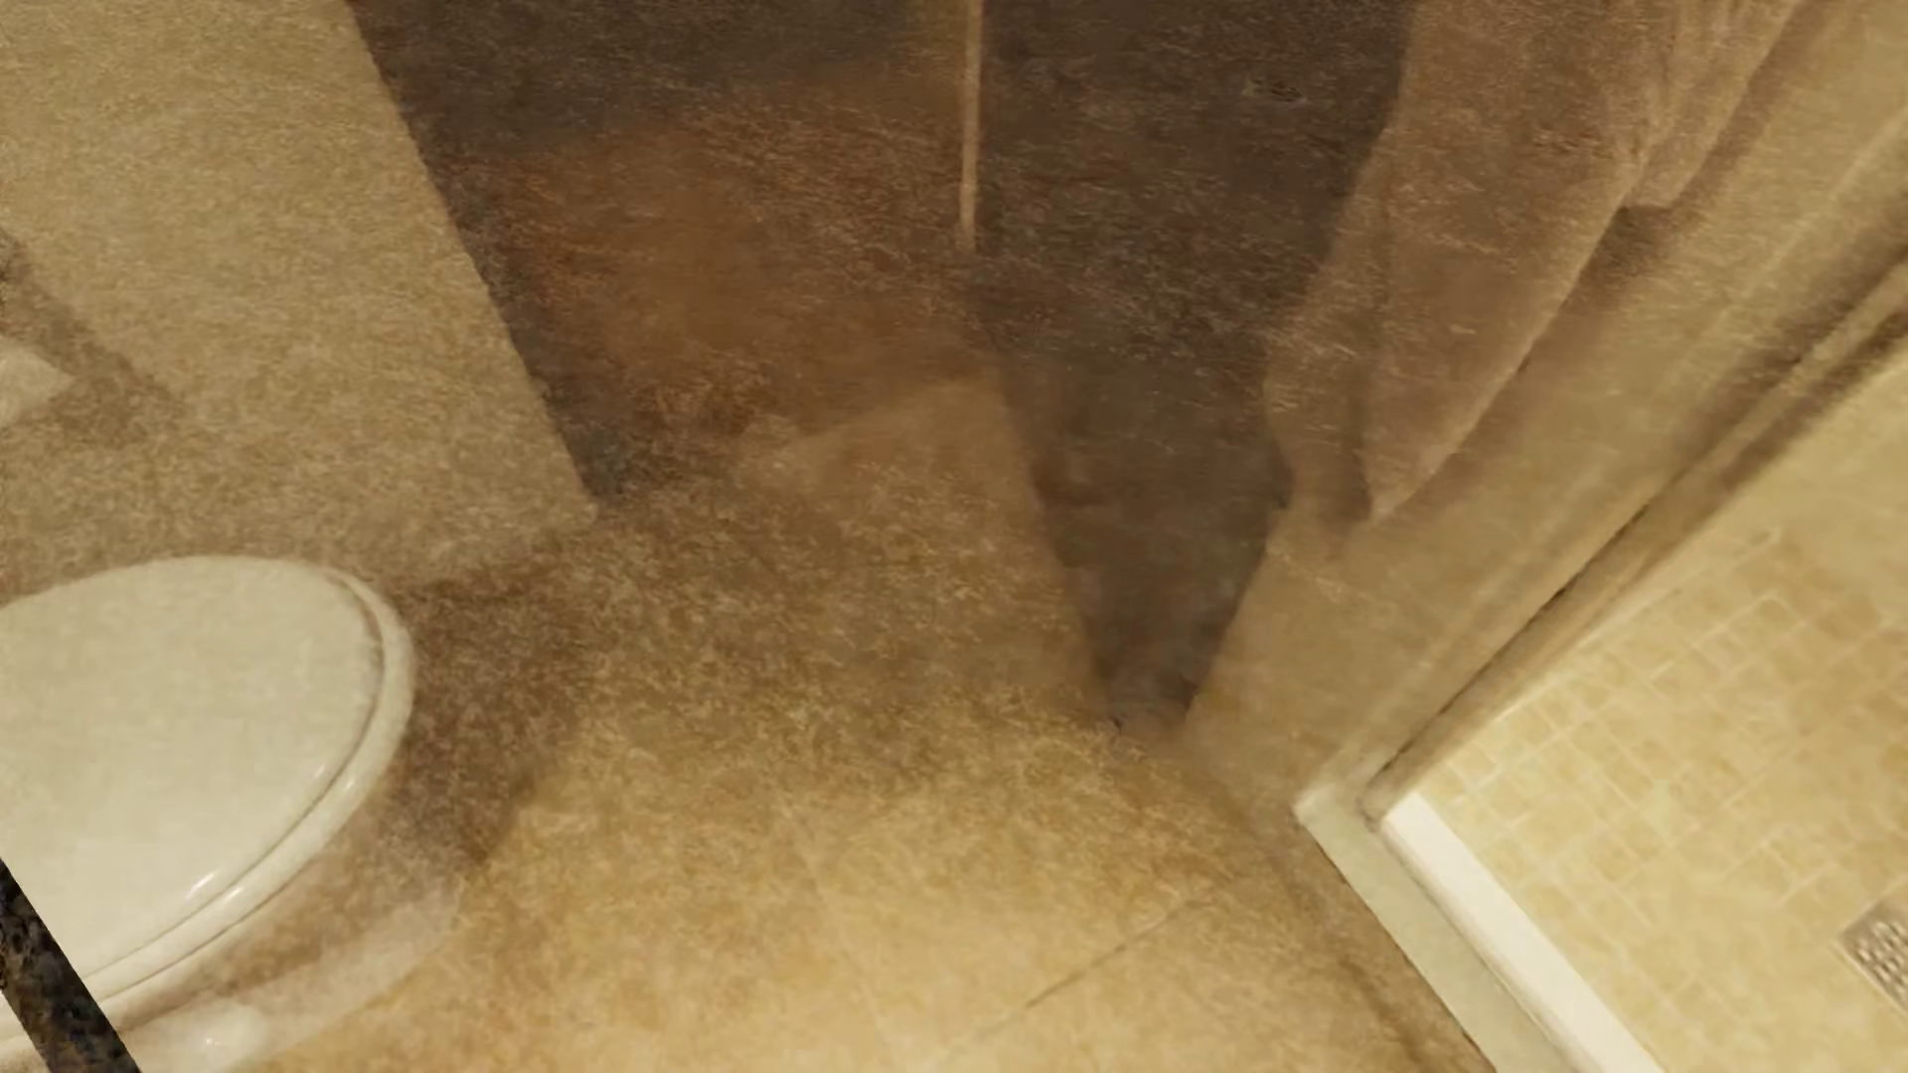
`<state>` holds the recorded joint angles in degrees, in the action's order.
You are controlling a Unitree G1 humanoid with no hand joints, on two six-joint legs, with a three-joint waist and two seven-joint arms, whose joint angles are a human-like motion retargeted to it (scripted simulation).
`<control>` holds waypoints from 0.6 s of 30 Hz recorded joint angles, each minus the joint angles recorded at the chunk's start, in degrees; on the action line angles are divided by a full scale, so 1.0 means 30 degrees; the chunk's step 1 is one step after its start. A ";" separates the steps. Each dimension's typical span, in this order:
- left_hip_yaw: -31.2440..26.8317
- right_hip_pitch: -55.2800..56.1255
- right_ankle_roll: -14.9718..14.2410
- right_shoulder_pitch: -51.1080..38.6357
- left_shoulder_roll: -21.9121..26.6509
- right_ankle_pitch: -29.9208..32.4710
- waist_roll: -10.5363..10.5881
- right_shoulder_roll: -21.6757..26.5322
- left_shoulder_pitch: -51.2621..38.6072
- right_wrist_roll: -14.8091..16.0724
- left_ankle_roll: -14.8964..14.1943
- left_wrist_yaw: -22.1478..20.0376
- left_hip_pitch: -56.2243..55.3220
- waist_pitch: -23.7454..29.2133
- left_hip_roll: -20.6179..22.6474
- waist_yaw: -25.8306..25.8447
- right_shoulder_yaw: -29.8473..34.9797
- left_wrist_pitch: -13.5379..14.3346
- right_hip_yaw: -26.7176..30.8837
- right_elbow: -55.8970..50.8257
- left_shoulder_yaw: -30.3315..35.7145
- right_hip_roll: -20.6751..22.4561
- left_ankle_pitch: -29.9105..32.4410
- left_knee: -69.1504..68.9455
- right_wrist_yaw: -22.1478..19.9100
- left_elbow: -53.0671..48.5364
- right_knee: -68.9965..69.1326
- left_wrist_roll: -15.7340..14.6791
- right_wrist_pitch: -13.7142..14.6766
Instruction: Move towards the counter
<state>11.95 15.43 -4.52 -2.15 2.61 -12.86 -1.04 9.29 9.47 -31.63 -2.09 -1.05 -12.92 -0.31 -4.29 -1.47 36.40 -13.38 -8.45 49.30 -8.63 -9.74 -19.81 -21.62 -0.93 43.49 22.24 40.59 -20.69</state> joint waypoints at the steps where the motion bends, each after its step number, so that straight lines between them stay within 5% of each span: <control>1: -0.0055 0.0013 0.0023 -0.0007 0.0083 -0.0053 0.0013 -0.0013 -0.0006 -0.0006 -0.0009 -0.0022 -0.0061 0.0017 -0.0019 0.0006 0.0111 0.0038 -0.0051 0.0086 0.0106 -0.0016 -0.0020 -0.0180 -0.0047 -0.0080 0.0142 -0.0009 0.0018; 8: -0.1785 0.0121 0.0110 0.0642 0.0283 -0.0297 0.0071 0.0443 -0.0390 0.0497 -0.0577 -0.0215 -0.1150 0.0241 0.0400 0.0053 -0.0550 0.0529 -0.1934 -0.0369 0.0863 -0.0867 0.0482 -0.1400 -0.0738 -0.0881 0.1405 -0.0279 0.0133; 9: -0.2357 0.0066 0.0075 0.0803 0.0195 -0.0243 0.0040 0.0575 -0.0547 0.0514 -0.0998 -0.0239 -0.1652 0.0282 0.0643 0.0046 -0.0682 0.0649 -0.2610 -0.0372 0.0870 -0.1207 0.0739 -0.1688 -0.0701 -0.1105 0.1390 -0.0369 0.0025; 11: -0.3309 -0.0144 -0.0102 0.1169 0.0275 -0.0400 -0.0082 0.0810 -0.0764 0.0610 -0.3979 -0.0262 -0.2796 0.0322 0.1099 0.0226 -0.0754 0.0863 -0.4311 -0.0193 0.0839 -0.1973 -0.0060 -0.2590 -0.0504 -0.1516 0.1492 -0.0302 -0.0079; 12: -0.3130 -0.0460 -0.0267 0.1411 0.0381 -0.0620 -0.0140 0.0945 -0.0830 0.0620 -0.4034 -0.0149 -0.3439 0.0323 0.1678 0.0539 -0.0650 0.1069 -0.5459 -0.0058 0.0832 -0.2406 -0.0723 -0.3258 -0.0318 -0.1699 0.1589 -0.0183 -0.0112; 13: -0.1945 -0.0923 -0.0456 0.1692 0.0464 -0.0786 -0.0177 0.1118 -0.0887 0.0719 -0.4052 -0.0044 -0.4171 0.0322 0.1057 0.0895 -0.0663 0.1265 -0.6682 0.0030 0.0877 -0.2809 -0.1069 -0.4282 -0.0188 -0.1808 0.1578 -0.0022 -0.0194; 14: 0.1397 -0.1518 -0.0656 0.1889 0.0430 -0.0827 -0.0132 0.1186 -0.0982 0.0844 -0.4373 -0.0025 -0.4418 0.0289 -0.1914 0.1132 -0.0730 0.1336 -0.7868 0.0050 0.0812 -0.3044 -0.1190 -0.5526 -0.0100 -0.1732 0.1343 0.0109 -0.0459; 16: 0.9705 -0.2679 -0.1189 0.2357 0.0326 -0.0492 0.0194 0.1520 -0.0939 0.1220 0.0318 -0.0562 -0.2619 0.0110 -0.6387 0.1223 -0.1268 0.1454 -0.9933 0.0195 0.0502 -0.3160 -0.1204 -0.5277 -0.0070 -0.1466 0.0760 0.0339 -0.0939; 17: 1.3292 -0.3232 -0.1560 0.2570 0.0168 -0.0321 0.0398 0.1672 -0.0800 0.1511 0.1659 -0.1055 -0.1246 0.0012 -0.7194 0.1186 -0.1801 0.1429 -1.0777 0.0309 0.0222 -0.3308 0.0029 -0.3848 -0.0250 -0.1296 0.0675 0.0317 -0.1195; 18: 1.3861 -0.3778 -0.1967 0.2744 -0.0043 -0.0036 0.0507 0.1921 -0.0647 0.1650 0.1468 -0.1389 -0.0792 -0.0029 -0.6895 0.0962 -0.2180 0.1456 -1.1338 0.0415 -0.0040 -0.3579 0.0664 -0.3130 -0.0318 -0.1061 0.0574 0.0221 -0.1315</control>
<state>53.53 4.09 -10.43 6.08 2.48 -12.97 0.48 15.06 7.52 -26.68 2.31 -5.22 -15.30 -0.40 -24.97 1.41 29.86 -9.01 -42.46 50.55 -8.75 -20.48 -17.82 -31.01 -1.88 40.31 23.96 41.25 -24.63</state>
